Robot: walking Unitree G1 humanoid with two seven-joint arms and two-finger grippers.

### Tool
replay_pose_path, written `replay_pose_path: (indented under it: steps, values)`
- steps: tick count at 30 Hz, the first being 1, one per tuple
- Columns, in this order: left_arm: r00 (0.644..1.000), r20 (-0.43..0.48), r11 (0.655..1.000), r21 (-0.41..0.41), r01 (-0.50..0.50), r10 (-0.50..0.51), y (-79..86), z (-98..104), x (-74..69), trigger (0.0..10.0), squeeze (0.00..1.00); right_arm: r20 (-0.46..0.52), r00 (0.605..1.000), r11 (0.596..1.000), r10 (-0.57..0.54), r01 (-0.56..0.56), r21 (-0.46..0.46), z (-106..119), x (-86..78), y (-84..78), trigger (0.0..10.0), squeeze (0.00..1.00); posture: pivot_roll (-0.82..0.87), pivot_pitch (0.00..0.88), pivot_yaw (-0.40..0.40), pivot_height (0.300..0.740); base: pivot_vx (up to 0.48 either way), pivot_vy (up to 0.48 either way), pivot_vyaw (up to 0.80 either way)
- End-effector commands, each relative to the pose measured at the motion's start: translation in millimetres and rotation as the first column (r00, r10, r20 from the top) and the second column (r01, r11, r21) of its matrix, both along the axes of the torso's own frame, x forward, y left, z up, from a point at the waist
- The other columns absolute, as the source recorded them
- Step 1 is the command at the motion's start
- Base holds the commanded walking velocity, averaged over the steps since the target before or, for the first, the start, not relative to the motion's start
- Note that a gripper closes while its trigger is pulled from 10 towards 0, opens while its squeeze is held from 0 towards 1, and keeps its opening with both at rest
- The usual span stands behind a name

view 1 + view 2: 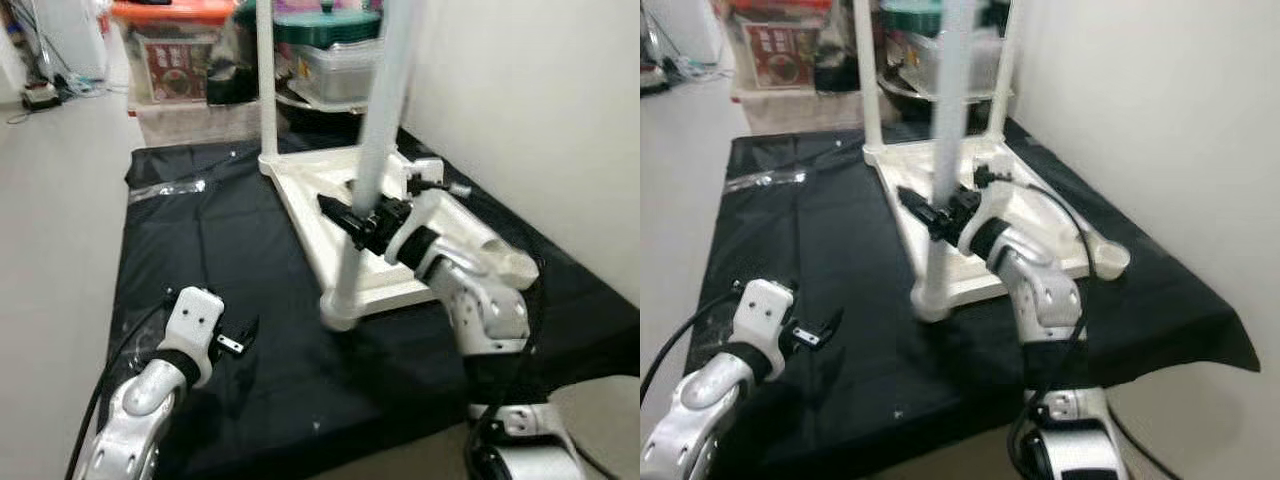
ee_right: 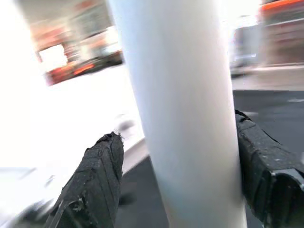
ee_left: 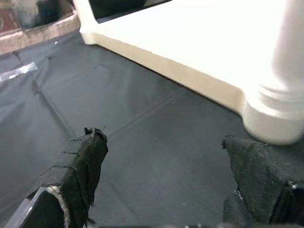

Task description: Building children table

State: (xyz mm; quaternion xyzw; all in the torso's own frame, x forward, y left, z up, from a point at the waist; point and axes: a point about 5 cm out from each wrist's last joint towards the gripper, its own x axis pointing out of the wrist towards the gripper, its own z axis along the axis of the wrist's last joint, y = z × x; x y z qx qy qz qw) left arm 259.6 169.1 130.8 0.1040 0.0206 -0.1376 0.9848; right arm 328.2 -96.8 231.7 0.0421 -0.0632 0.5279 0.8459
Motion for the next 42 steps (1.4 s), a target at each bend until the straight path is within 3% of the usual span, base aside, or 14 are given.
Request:
replay_pose_path:
  steps: [1,11,12,16,17,20,21,28,29,30,35,36,37,42]
  values:
    - [1.0,-0.012,1.0,0.006,-0.004,0.004,0.6,-3.4,-0.6,10.0,0.0,-0.074,0.974,0.973,0.213,-0.219,-0.075,-24.5,-9.5,12.5,10.0,0.0,0.05,0.0,-0.098,0.74,0.0,0.0,0.0]
    - [1.0,-0.007,1.0,0.008,-0.019,0.019,2.3,-1.9,-1.8,10.0,0.0,-0.106,0.96,0.95,0.259,-0.273,-0.15,-53.7,-2.1,48.4,10.0,0.0,0.09,0.0,-0.116,0.74,0.0,0.0,0.0]
    - [1.0,-0.008,1.0,0.01,-0.023,0.023,3.5,-2.2,-3.2,10.0,0.0,-0.088,0.968,0.962,0.234,-0.244,-0.121,-51.3,-0.8,52.9,0.0,0.0,0.09,0.0,-0.118,0.74,0.0,0.0,0.0]
    - [0.999,-0.014,0.999,0.014,-0.029,0.029,5.7,-3.6,-6.2,10.0,0.0,-0.074,0.997,0.997,0.017,-0.022,-0.08,-48.7,11.3,47.1,0.0,0.0,0.08,0.0,-0.121,0.74,0.0,0.0,0.0]
    - [0.999,-0.016,0.999,0.014,-0.033,0.033,6.4,-4.4,-7.0,10.0,0.0,-0.135,0.931,0.94,-0.339,0.328,-0.095,-52.4,28.7,27.9,0.0,0.0,0.08,0.0,-0.117,0.74,0.0,0.0,0.0]
    - [0.999,-0.017,0.999,0.012,-0.035,0.035,6.4,-4.9,-7.5,10.0,0.0,-0.176,0.778,0.797,-0.604,0.587,-0.14,-59.1,37.2,4.5,0.0,0.0,0.06,0.0,-0.111,0.74,0.0,0.0,0.0]
    - [0.999,-0.018,0.999,0.012,-0.031,0.031,5.0,-5.5,-7.1,10.0,0.0,-0.164,0.602,0.624,-0.781,0.758,-0.19,-67.2,35.9,-20.3,0.0,0.0,0.06,0.0,-0.111,0.74,0.0,0.0,0.0]
    - [1.0,-0.018,1.0,0.008,-0.02,0.02,1.8,-5.6,-4.5,10.0,0.0,-0.112,0.414,0.429,-0.903,0.872,-0.237,-80.5,19.4,-49.2,0.0,0.0,0.05,0.0,-0.088,0.74,0.0,0.0,0.0]
    - [1.0,-0.015,1.0,0.01,-0.01,0.01,0.7,-4.9,-2.5,10.0,0.0,-0.101,0.467,0.477,-0.879,0.846,-0.237,-80.1,14.7,-44.8,10.0,0.0,0.04,0.0,-0.079,0.74,0.0,0.0,0.0]
    - [1.0,-0.013,1.0,0.013,-0.004,0.004,0.7,-4.2,-1.0,10.0,0.0,-0.118,0.558,0.571,-0.821,0.805,-0.164,-72.0,14.0,-35.0,10.0,0.0,0.04,0.0,-0.078,0.74,0.0,0.0,0.0]
    - [1.0,-0.012,1.0,0.015,0.0,0.0,0.7,-3.9,-0.2,10.0,0.0,-0.124,0.621,0.633,-0.774,0.767,-0.107,-65.4,13.9,-28.0,10.0,0.0,0.04,0.0,-0.081,0.74,0.0,0.0,0.0]
    - [1.0,-0.009,1.0,0.017,0.0,0.0,2.0,-3.1,0.2,10.0,0.0,-0.096,0.85,0.852,-0.517,0.523,0.039,-36.2,20.8,-3.3,10.0,0.0,0.05,0.0,-0.082,0.74,0.0,0.0,0.0]
    - [1.0,-0.008,1.0,0.017,0.0,0.001,2.5,-2.9,0.3,10.0,0.0,-0.065,0.91,0.909,-0.409,0.413,0.062,-26.1,22.3,3.7,10.0,0.0,0.05,0.0,-0.081,0.74,0.0,0.0,0.0]
    - [1.0,-0.008,1.0,0.018,0.001,-0.001,2.7,-2.9,0.4,10.0,0.0,-0.009,0.98,0.979,-0.2,0.2,0.048,-14.8,20.4,10.4,10.0,0.0,0.05,0.0,-0.08,0.74,0.0,0.0,0.0]
